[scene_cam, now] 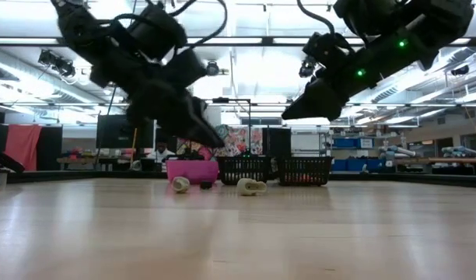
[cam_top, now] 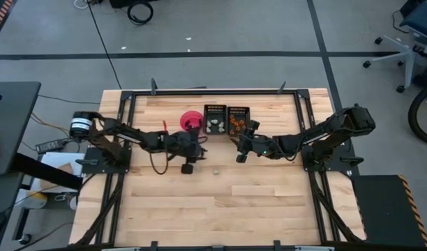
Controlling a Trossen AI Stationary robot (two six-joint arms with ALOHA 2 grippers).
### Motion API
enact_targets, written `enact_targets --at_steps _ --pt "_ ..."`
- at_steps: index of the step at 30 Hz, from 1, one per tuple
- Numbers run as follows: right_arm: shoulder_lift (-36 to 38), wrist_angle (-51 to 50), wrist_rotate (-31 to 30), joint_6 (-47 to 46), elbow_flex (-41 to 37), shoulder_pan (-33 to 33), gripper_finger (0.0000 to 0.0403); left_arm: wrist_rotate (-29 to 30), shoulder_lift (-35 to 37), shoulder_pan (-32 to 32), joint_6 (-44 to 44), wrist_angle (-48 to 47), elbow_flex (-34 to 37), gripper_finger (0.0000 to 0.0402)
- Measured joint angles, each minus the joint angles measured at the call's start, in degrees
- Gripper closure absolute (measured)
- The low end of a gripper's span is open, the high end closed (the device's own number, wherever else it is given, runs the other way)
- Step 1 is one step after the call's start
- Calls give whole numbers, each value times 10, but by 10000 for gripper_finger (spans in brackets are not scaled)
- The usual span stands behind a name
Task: Sort Halloween decoration
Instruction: Put the black skeleton toy into the red bowl
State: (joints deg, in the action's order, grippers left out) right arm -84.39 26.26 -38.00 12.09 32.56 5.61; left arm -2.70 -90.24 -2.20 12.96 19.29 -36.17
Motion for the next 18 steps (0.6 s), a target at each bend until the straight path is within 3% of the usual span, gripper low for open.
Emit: enact_targets --at_steps 8,18 --pt "-28 56 51 11 1 0 241 24 -17 -2 -58 7 29 276" --pt "-28 55 69 12 1 0 241 49 -95 -2 -64 88 28 216"
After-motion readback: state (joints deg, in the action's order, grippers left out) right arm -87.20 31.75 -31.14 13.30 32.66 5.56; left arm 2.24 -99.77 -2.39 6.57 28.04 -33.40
